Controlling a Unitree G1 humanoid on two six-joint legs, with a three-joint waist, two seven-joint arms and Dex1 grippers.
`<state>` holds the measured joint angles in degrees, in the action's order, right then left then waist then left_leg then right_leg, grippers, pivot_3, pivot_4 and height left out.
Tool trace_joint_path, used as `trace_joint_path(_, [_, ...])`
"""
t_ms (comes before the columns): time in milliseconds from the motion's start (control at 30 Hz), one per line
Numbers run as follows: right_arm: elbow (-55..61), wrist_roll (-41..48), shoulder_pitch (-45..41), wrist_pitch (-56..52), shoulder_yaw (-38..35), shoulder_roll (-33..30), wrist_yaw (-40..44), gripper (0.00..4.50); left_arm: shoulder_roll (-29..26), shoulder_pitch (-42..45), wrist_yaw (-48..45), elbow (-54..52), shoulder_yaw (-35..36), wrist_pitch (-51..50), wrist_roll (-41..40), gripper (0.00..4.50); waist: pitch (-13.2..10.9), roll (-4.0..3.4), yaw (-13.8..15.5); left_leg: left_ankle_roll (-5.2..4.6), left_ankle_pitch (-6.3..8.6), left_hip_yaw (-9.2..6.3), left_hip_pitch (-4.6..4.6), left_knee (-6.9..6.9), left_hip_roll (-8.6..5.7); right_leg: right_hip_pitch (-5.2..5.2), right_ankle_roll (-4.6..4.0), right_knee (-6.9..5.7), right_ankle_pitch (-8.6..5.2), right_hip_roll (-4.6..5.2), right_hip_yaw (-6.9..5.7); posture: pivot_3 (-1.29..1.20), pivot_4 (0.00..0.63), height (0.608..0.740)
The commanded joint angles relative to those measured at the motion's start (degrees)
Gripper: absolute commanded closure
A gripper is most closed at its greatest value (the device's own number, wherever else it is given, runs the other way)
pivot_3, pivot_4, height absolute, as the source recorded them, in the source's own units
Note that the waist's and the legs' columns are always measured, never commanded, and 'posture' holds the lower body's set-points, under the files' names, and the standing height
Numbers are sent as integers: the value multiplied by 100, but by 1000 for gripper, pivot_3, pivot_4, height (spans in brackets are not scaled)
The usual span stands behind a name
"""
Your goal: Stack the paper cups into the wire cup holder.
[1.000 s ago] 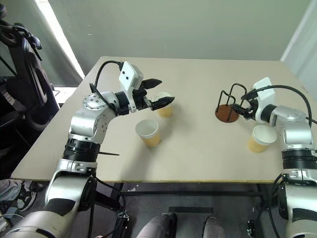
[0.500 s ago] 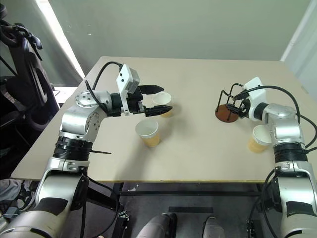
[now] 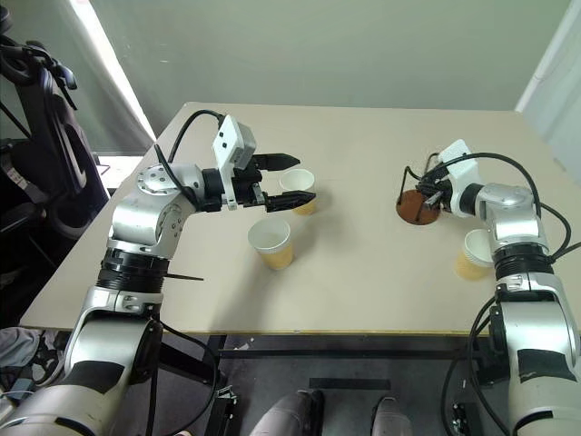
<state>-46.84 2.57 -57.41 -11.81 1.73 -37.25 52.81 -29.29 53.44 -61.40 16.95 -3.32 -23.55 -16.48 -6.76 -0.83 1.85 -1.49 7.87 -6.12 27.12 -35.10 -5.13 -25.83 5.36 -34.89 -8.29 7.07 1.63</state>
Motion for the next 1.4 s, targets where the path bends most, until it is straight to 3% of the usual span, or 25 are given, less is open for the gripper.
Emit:
trace_joint_path(33, [605,134,37,-136,6,-323,657,4466,-113,153,-113,-30,35,67,-1,0,0,0,-1,0,0,0,2,-1,0,-1,-1,0,0,0,0,0,150,740])
trace_joint_path(267, [3116,855,1002,-1496,-51,-864,1734,4466,-84,316,-295,220,-39,157,58,0,-1,2,-19,1,2,2,2,2,0,-1,-4,1,-3,-1,-2,0,150,740])
trace_joint_path(400, [4605,1384,1512,-2428,-129,-963,1764,4466,-26,410,-381,372,-102,219,77,0,-2,4,-26,1,1,2,1,1,0,-1,-2,1,-5,-1,-1,0,150,740])
trace_joint_path(567, [5619,1796,1793,-3073,-76,-897,1586,4466,39,474,-477,478,-162,251,64,0,-4,6,-39,-2,-4,3,-3,0,0,2,0,0,-6,-3,2,0,150,740])
trace_joint_path(1400, [5016,1599,1847,-2135,685,-1066,2144,4466,-202,317,-705,254,-214,49,86,0,-6,10,-31,-6,-11,2,-4,0,0,2,5,-1,-8,-5,4,0,150,740])
